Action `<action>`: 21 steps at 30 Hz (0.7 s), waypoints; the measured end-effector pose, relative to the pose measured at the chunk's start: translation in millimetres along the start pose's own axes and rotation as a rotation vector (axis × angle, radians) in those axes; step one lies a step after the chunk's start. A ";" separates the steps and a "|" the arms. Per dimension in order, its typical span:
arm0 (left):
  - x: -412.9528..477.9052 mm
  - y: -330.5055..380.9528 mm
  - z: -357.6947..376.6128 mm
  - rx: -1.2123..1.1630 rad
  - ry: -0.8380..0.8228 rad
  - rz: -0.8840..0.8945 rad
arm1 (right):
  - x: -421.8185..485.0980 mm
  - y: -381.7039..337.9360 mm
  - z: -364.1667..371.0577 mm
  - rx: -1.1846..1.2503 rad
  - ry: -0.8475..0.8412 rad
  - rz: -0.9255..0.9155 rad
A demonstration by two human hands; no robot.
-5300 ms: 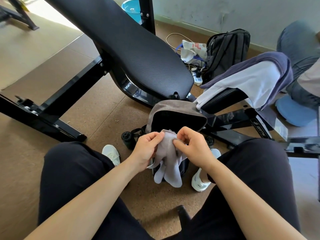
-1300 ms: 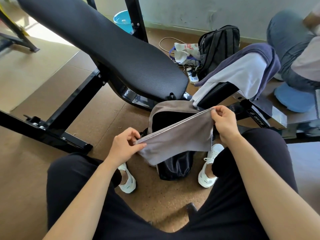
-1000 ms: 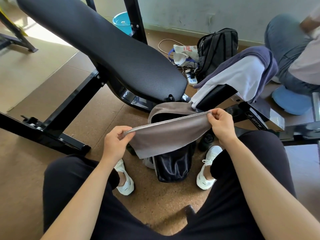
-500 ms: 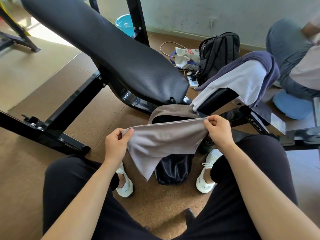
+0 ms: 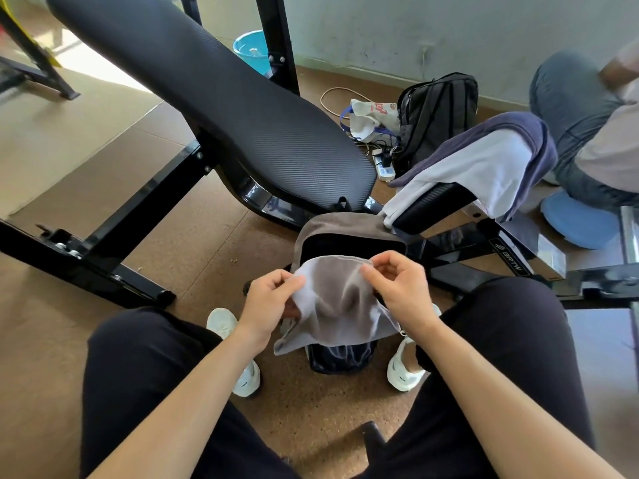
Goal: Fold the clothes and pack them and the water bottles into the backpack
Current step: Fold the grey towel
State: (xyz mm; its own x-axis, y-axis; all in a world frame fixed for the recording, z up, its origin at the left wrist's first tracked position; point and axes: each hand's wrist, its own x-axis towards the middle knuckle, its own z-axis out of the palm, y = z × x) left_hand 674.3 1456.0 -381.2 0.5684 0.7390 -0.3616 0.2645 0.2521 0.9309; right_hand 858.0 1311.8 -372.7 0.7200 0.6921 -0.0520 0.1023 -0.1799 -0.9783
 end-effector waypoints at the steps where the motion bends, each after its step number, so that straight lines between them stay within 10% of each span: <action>1: -2.8 0.5 5.0 -0.008 -0.033 -0.001 | -2.7 -0.5 3.9 -0.020 -0.044 -0.020; 21: -12.2 2.6 20.7 -0.017 -0.281 -0.070 | -12.4 5.2 27.2 -0.292 -0.335 -0.210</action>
State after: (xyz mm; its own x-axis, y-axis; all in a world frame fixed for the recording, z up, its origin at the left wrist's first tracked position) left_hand 684.2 1434.7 -375.5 0.7436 0.5179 -0.4229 0.2990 0.3081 0.9031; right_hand 830.9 1321.2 -382.6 0.4073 0.9127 0.0318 0.4442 -0.1676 -0.8801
